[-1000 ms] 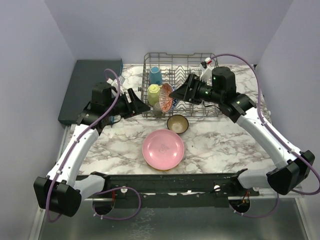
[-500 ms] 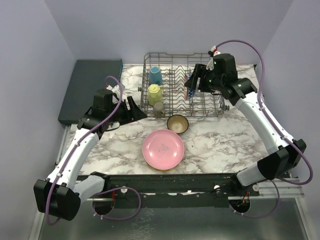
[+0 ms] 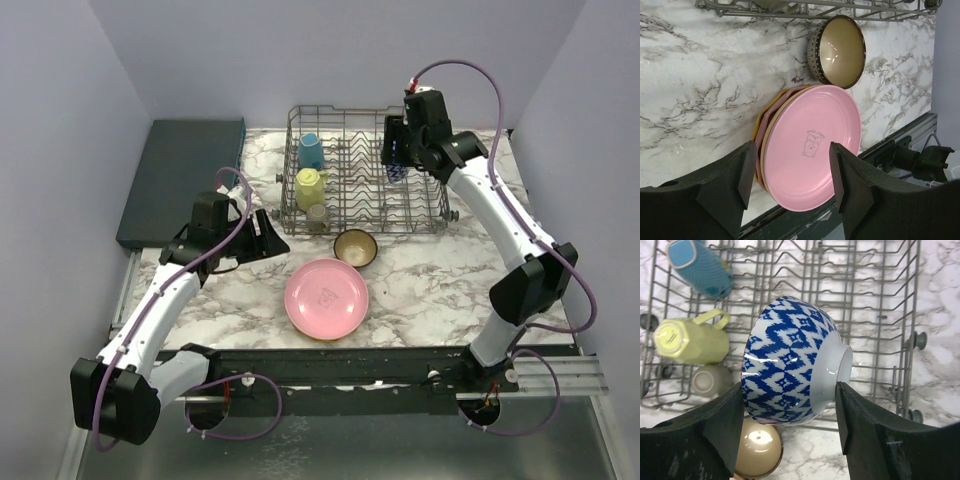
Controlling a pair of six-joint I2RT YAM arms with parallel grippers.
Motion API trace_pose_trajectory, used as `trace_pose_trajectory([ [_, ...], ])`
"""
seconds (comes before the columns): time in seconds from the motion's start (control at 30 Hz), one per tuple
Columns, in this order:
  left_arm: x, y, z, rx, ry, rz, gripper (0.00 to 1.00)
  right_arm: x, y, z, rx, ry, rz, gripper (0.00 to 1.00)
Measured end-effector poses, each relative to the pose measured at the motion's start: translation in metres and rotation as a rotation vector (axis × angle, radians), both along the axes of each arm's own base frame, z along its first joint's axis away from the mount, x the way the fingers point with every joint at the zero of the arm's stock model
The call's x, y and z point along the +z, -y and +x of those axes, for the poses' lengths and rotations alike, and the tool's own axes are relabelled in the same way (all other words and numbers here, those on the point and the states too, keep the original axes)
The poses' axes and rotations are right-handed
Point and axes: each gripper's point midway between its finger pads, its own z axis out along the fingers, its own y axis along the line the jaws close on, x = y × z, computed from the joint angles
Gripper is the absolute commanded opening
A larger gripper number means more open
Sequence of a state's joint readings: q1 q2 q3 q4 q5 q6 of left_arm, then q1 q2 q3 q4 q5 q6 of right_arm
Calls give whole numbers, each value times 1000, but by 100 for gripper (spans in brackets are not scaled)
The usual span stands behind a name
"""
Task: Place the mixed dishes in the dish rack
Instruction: Turn the bowl upside down on the dish rack.
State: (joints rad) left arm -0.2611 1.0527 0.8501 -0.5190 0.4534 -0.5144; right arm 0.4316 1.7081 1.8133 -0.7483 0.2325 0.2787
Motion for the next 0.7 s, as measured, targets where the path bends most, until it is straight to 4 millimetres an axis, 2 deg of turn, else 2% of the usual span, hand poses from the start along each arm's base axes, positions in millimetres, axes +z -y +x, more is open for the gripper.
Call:
trace_pose_trajectory([
  [0.17, -3, -1, -6, -5, 7, 3, 65, -7, 7, 22, -37, 9, -90, 24],
  [0.33, -8, -2, -8, -8, 0, 6, 64, -25, 11, 47, -63, 0, -187, 23],
  [0.7, -7, -3, -6, -3, 19, 22, 64, -98, 31, 85, -81, -78, -477, 21],
])
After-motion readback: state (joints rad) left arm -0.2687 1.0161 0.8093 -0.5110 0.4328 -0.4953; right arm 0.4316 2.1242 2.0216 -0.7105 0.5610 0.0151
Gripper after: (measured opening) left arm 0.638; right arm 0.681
